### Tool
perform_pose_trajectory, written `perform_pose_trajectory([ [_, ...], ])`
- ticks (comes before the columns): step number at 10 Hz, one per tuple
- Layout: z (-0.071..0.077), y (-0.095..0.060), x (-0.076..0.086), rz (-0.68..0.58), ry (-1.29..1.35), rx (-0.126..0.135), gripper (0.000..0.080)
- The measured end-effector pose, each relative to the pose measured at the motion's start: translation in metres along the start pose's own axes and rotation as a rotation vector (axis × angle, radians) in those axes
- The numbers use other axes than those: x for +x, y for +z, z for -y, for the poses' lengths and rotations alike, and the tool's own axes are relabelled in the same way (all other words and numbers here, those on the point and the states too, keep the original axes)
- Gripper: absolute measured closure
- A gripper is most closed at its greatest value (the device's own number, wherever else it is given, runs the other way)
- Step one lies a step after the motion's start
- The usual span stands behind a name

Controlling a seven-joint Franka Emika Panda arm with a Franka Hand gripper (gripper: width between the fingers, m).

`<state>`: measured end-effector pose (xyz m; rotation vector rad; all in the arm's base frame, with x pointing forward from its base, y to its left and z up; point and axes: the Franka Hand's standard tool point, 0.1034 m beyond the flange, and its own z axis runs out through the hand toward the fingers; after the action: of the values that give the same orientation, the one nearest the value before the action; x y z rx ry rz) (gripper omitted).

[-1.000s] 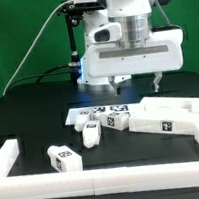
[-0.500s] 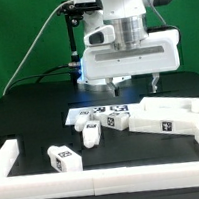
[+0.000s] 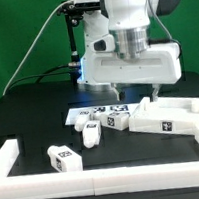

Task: Assemble one leg

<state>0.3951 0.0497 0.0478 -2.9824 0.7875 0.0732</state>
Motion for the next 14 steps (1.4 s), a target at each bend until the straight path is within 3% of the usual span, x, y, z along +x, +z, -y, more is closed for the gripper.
perform_pose_trajectory([
  [3, 0.001, 0.003, -0.001, -0.004, -0.031, -0.001, 0.0149],
  [6, -0.003, 0.033, -0.013, 0.001, -0.141, -0.013, 0.0149],
  [10, -0.001, 0.042, -0.014, -0.004, -0.141, -0.012, 0.0149],
  [12, -0.002, 0.042, -0.014, -0.004, -0.145, -0.012, 0.0397],
  [13, -0.002, 0.042, -0.014, -0.004, -0.146, -0.012, 0.0397],
  [14, -0.002, 0.042, -0.014, -0.004, -0.147, -0.012, 0.0599],
])
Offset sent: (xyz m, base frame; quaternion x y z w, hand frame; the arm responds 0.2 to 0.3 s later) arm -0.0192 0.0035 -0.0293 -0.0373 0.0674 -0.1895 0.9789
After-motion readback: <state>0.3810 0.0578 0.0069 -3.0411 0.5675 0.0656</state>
